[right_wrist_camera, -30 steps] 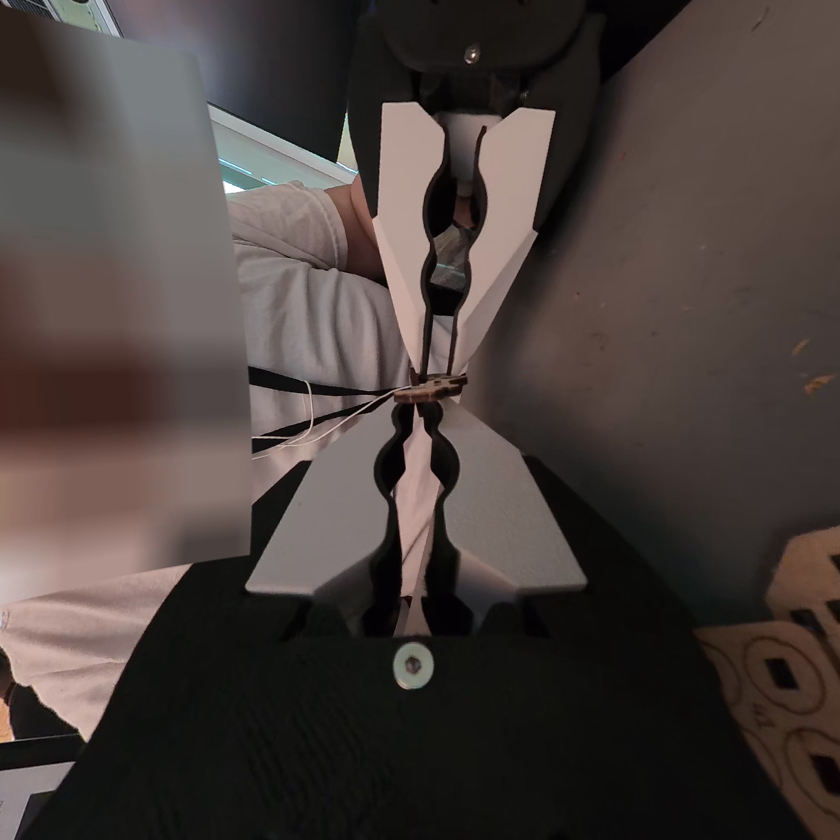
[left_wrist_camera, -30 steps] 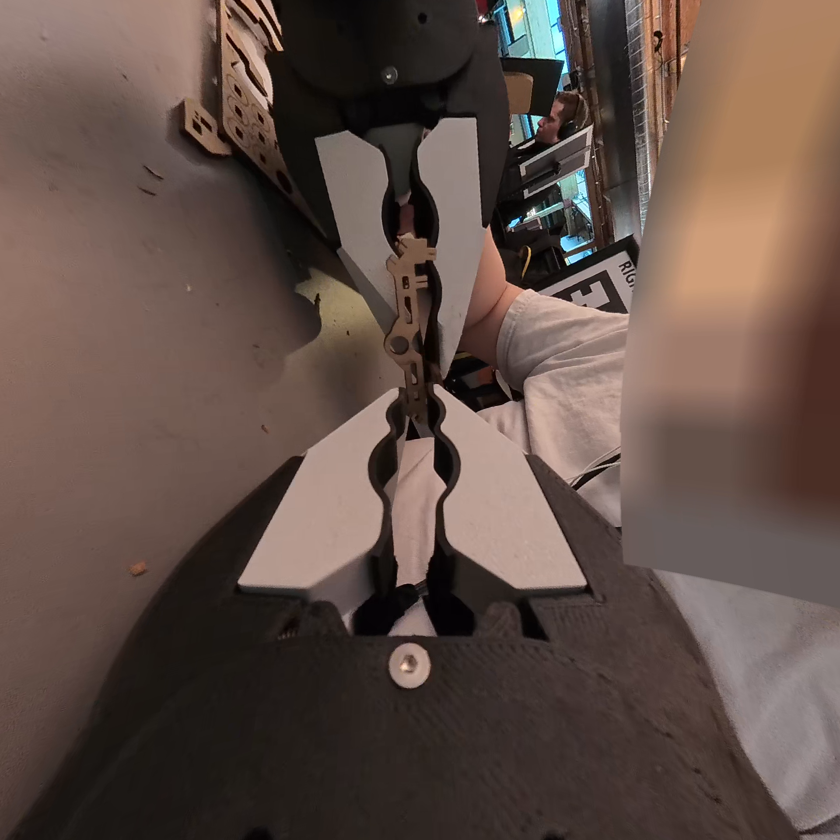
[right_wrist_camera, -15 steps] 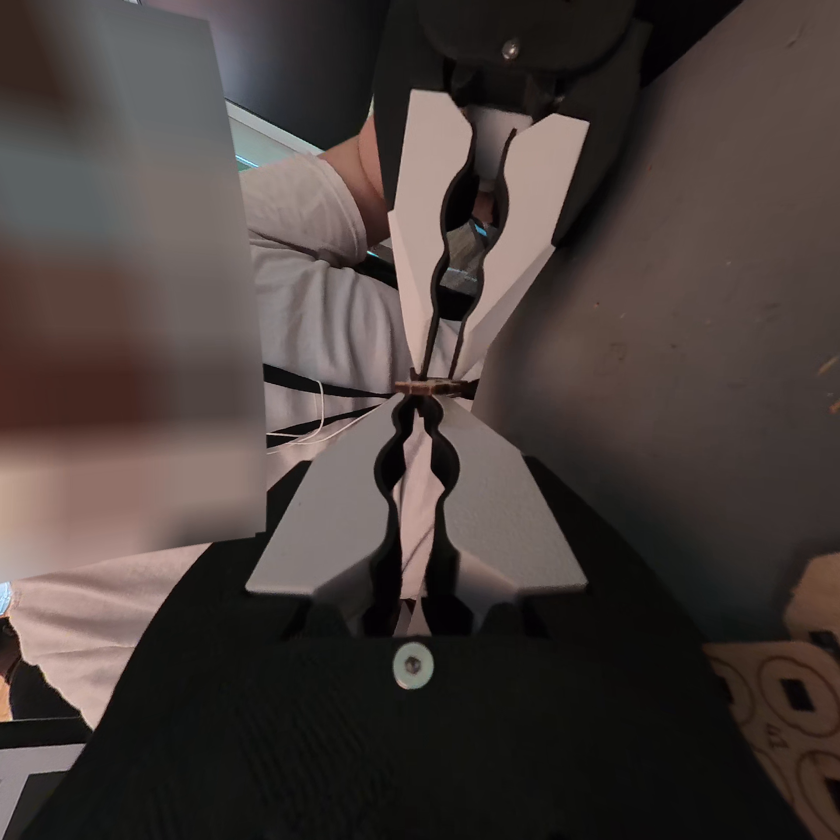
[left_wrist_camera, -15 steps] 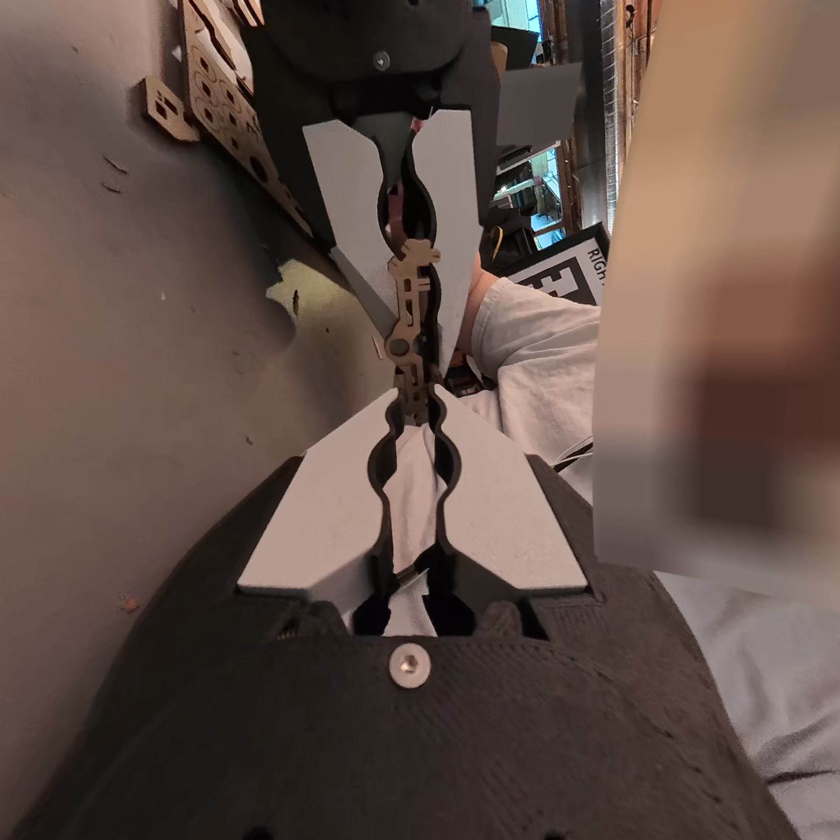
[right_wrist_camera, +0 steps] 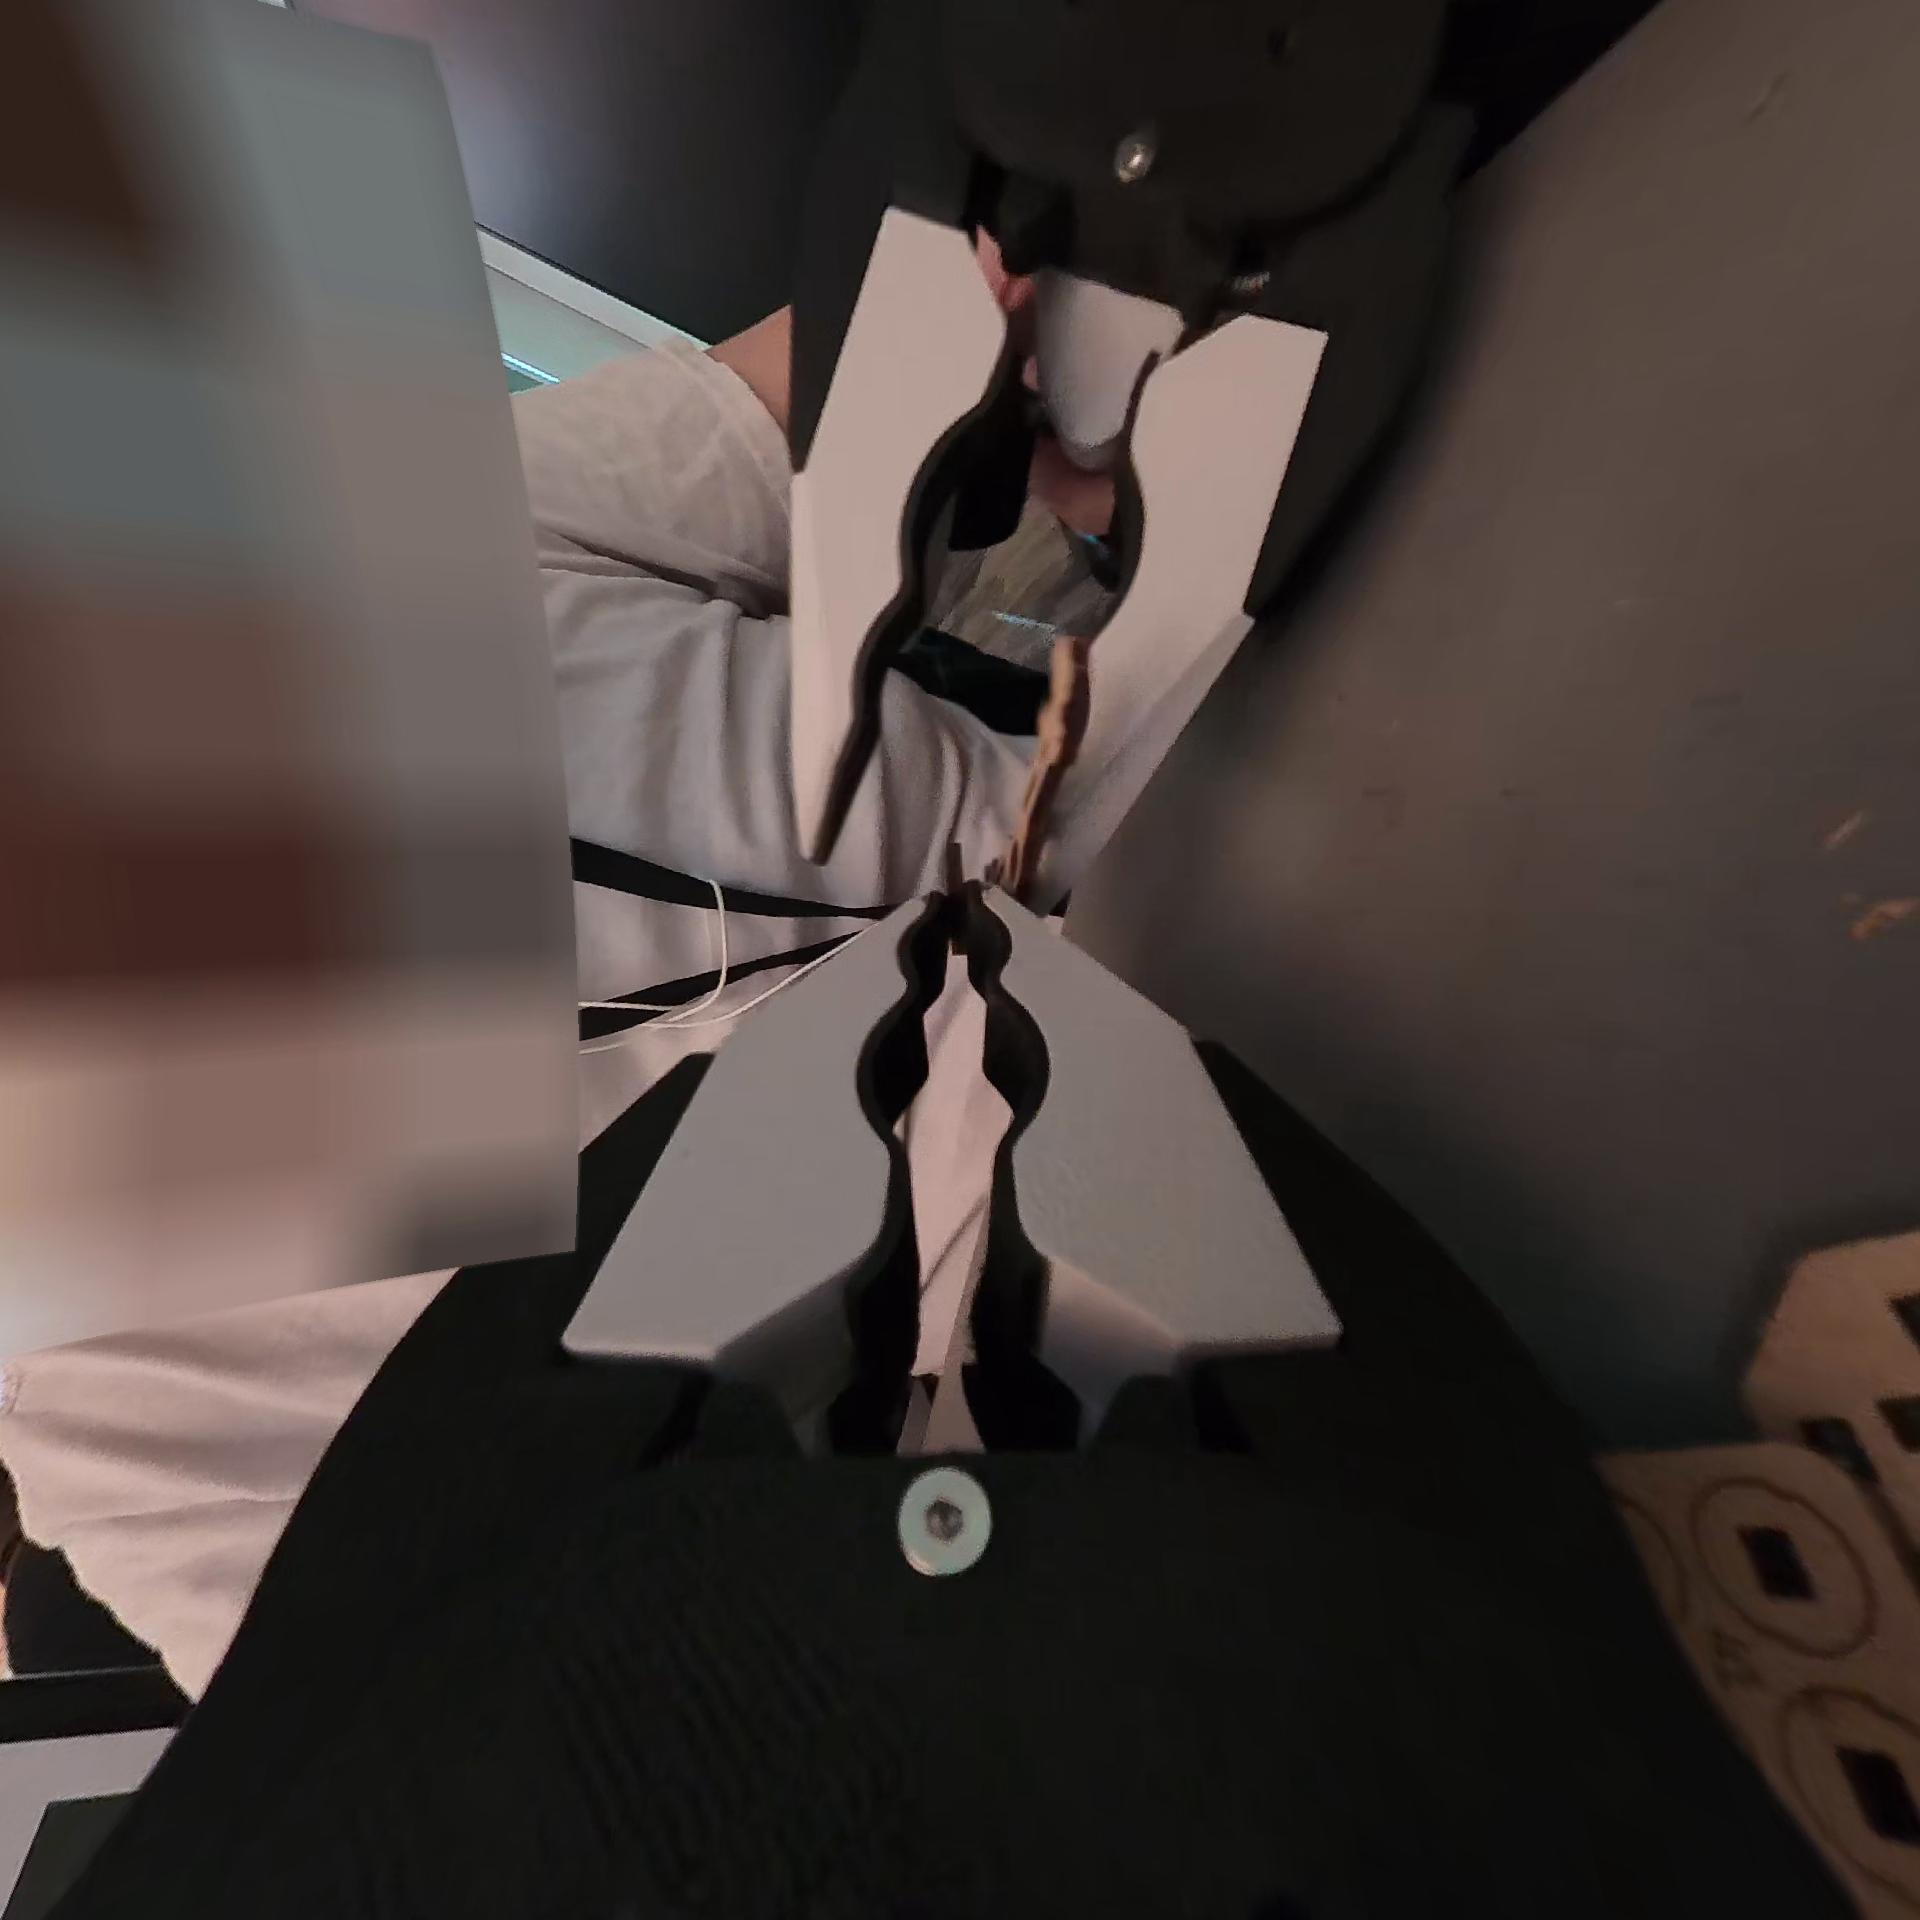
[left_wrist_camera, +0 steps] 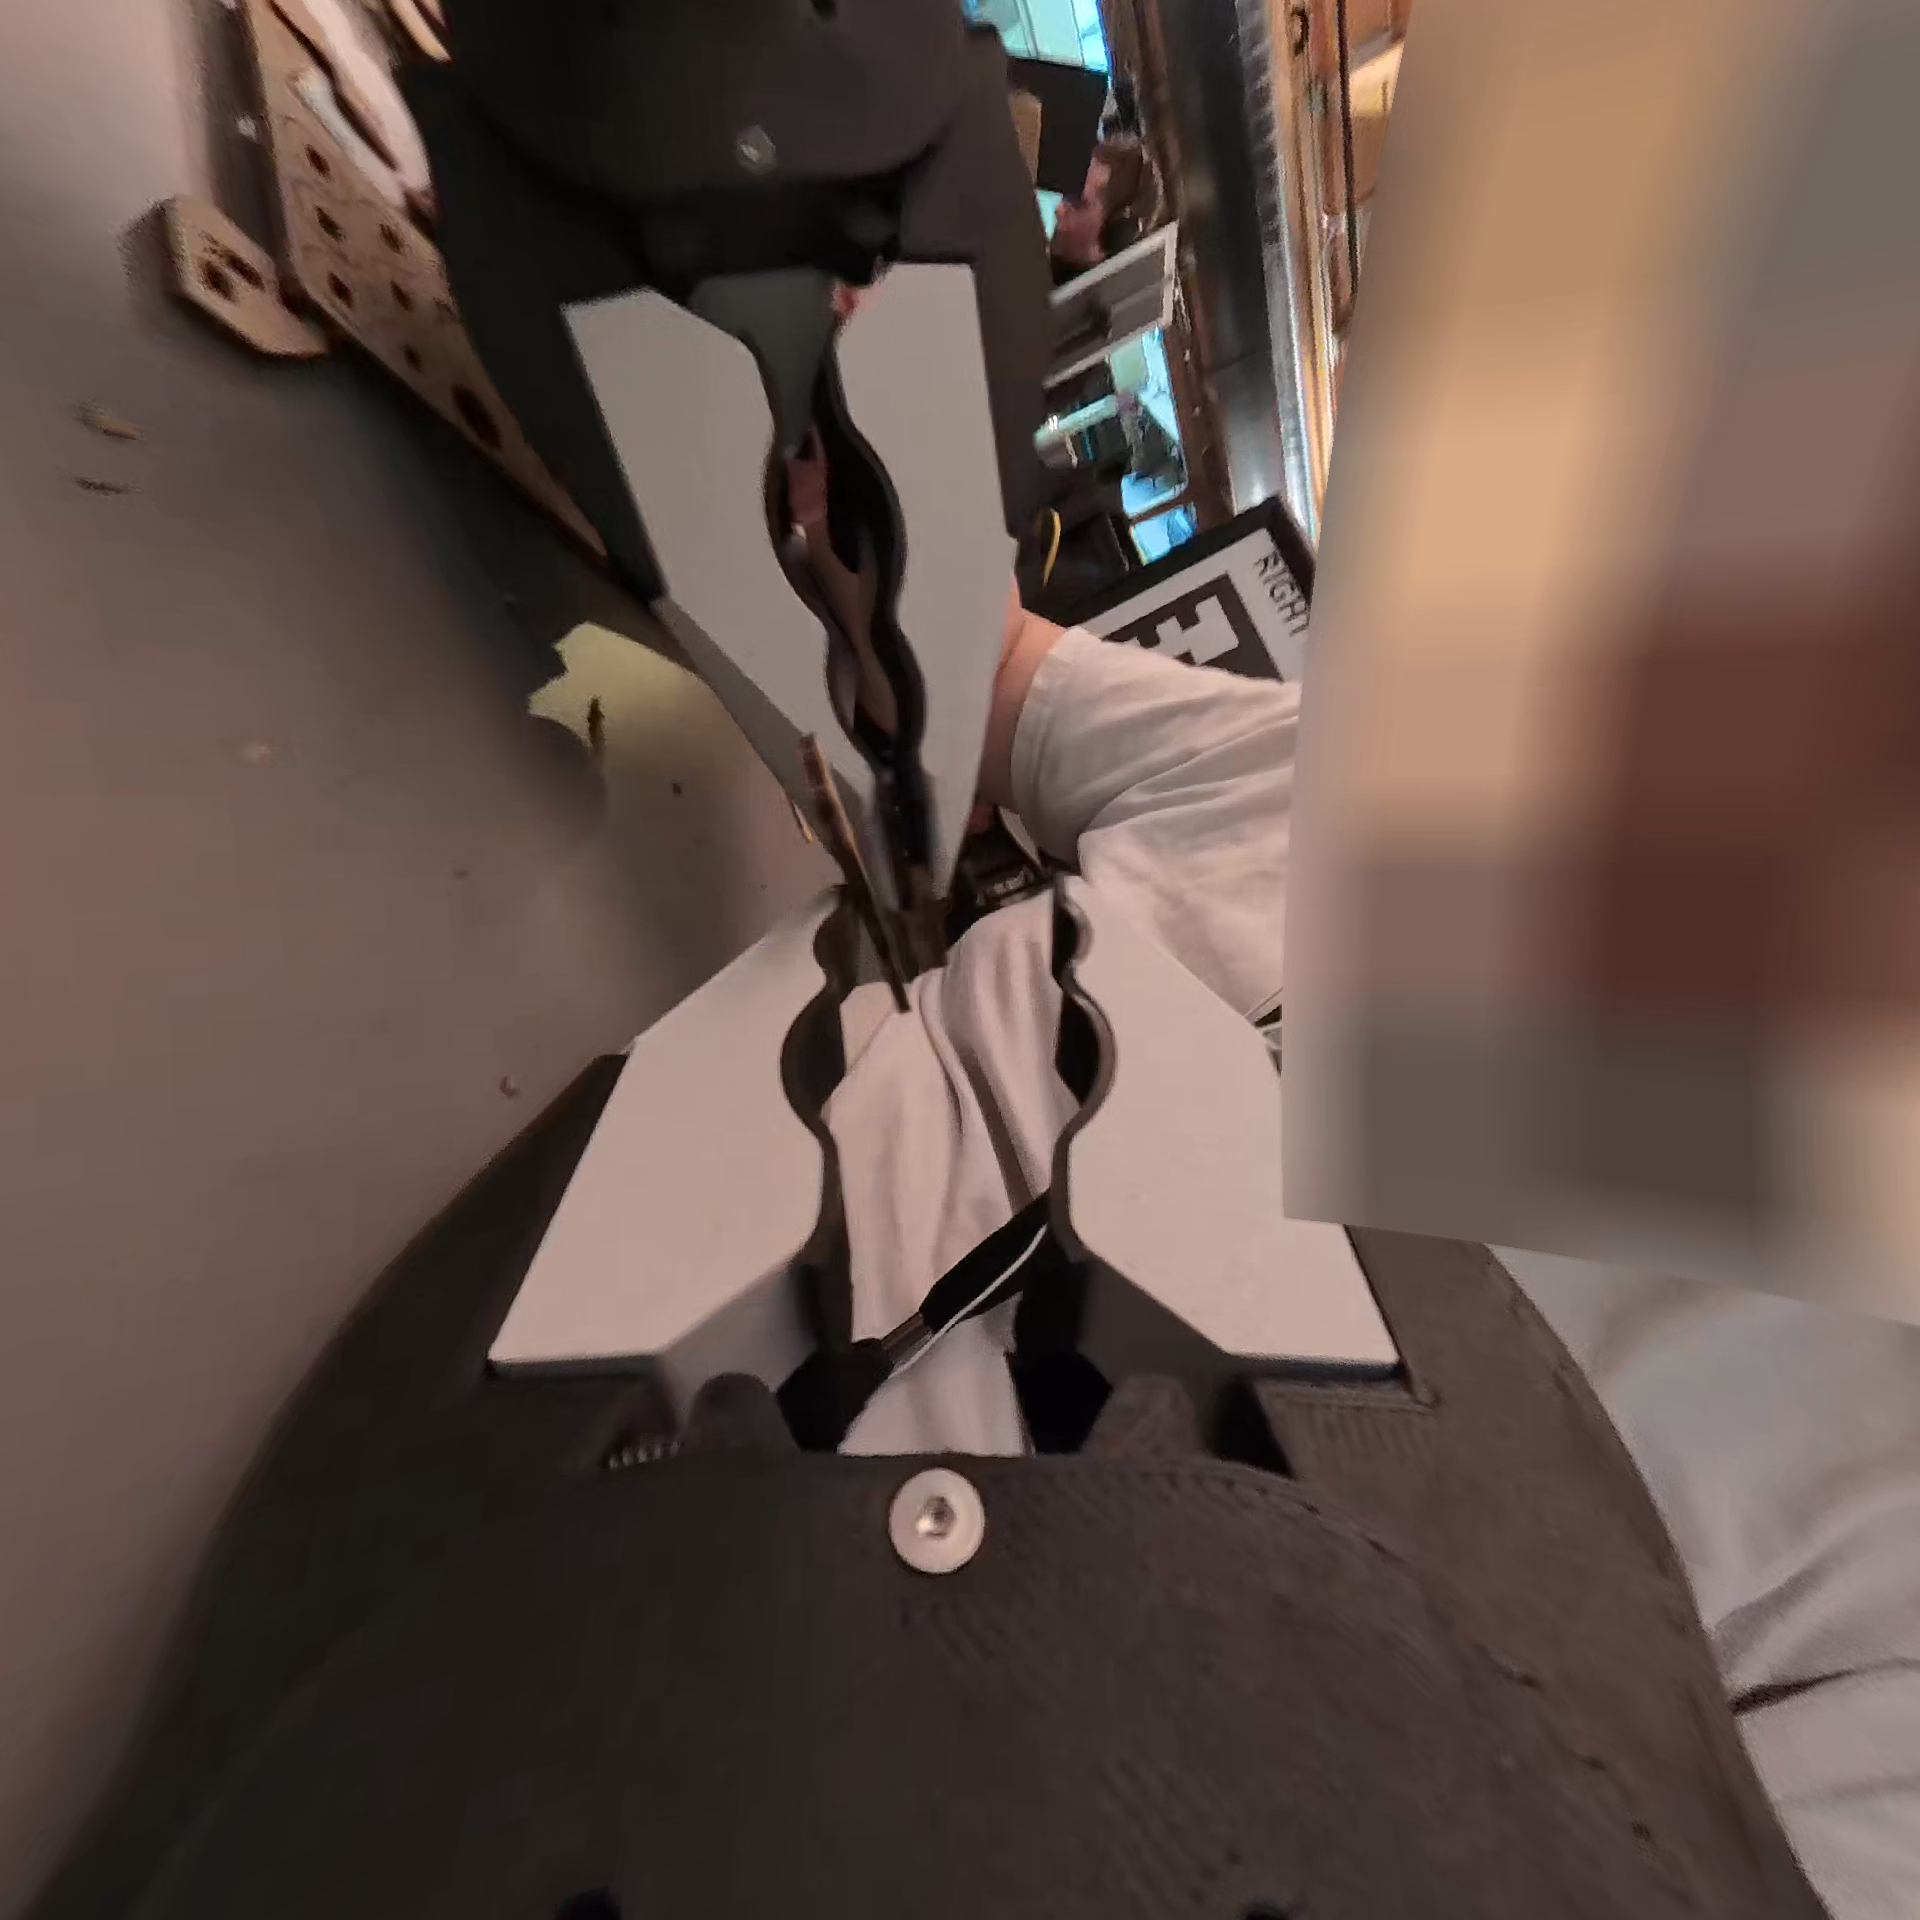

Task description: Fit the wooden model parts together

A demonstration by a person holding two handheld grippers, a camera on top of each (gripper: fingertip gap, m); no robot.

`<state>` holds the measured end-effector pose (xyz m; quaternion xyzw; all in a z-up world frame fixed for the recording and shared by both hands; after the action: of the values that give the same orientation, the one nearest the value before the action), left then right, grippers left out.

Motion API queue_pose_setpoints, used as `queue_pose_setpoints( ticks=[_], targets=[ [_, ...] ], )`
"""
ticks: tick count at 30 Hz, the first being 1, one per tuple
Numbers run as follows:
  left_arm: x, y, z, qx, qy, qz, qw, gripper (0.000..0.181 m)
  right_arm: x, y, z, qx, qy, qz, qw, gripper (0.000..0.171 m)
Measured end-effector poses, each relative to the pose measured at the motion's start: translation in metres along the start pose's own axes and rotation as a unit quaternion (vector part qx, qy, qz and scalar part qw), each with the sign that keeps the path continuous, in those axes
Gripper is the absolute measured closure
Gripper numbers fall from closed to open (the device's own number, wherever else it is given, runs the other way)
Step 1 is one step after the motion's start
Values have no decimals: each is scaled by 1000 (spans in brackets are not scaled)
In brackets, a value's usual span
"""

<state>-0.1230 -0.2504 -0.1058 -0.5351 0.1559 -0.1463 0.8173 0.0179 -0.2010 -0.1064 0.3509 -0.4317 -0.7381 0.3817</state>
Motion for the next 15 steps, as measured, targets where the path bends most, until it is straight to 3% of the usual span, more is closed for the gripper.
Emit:
queue_pose_setpoints(
  ticks=[1, 9, 15],
  targets=[
    [1, -1, 0, 5, 4, 2, 1000, 142, -1, 0, 0, 2, -2, -5, 1000, 170],
    [9, -8, -1, 68, 32, 137, 988, 138, -5, -8, -1, 40, -16, -37, 998, 170],
    [14, -5, 1, 70, 83, 277, 955, 173, -7, -11, -1, 55, -25, -81, 995, 170]
  ],
)
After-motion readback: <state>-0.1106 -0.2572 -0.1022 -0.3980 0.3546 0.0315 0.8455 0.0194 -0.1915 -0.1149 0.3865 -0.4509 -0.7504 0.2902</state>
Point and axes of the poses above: each gripper's, where its closed fingertips meet, x out along the fingers, z out of its top, y = z × x across the jaws, the point moved 10 cm from there along -x, back along the fingers, and after that the axes turned 10 degrees about y, right-handed, at the moved point
